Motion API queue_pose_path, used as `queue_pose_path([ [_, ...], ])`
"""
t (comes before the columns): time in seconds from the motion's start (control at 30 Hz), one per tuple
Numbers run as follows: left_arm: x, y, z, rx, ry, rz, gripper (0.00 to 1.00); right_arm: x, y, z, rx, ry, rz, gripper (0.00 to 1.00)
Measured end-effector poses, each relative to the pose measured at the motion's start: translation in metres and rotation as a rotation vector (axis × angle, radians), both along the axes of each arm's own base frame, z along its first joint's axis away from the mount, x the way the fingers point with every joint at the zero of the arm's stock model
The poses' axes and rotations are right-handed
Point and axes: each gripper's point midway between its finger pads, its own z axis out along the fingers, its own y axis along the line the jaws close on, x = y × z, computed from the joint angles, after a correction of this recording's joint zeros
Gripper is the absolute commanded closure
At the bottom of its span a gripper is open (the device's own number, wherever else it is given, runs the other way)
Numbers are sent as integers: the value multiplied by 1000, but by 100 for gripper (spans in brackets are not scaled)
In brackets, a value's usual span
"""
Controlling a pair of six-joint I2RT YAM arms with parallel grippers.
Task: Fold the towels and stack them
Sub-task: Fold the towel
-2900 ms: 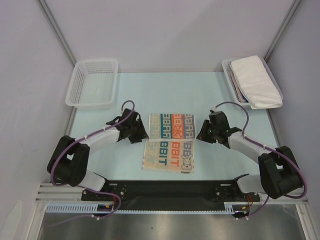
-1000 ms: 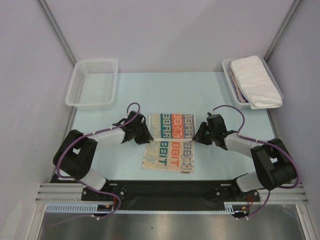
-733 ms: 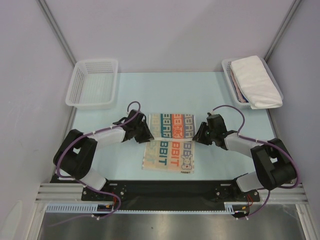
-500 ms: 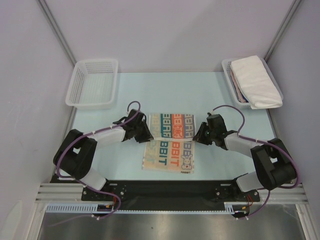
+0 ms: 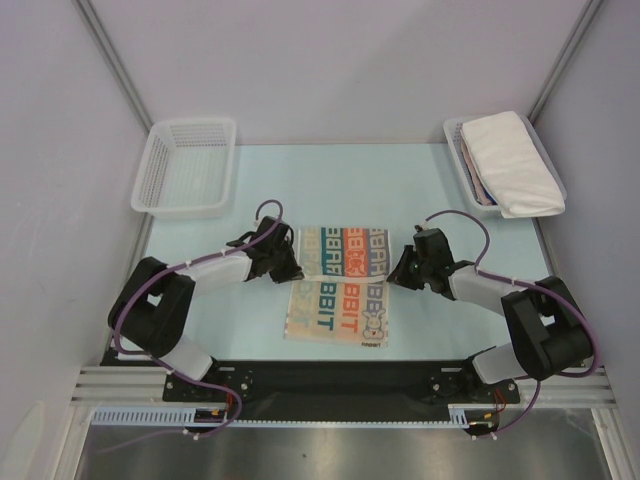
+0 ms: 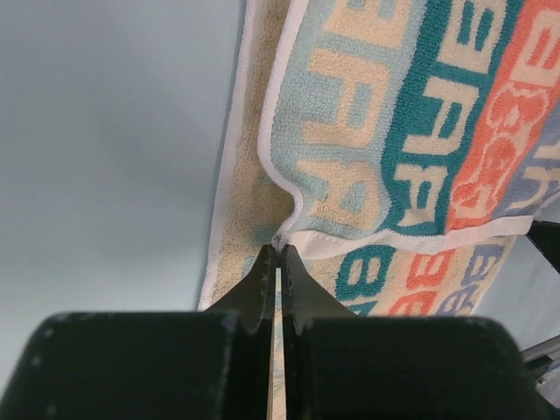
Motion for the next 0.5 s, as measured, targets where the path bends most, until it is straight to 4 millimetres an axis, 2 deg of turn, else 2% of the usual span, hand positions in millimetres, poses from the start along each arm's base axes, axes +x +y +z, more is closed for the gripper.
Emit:
queue_pose_path([
  [0.23,1,0,7,6,-15,-20,100,-4,-3,4,-12,12,0,92],
  [0.5,12,-6,38,-20,-94,-45,100,0,1,37,-8,-47,14,94],
])
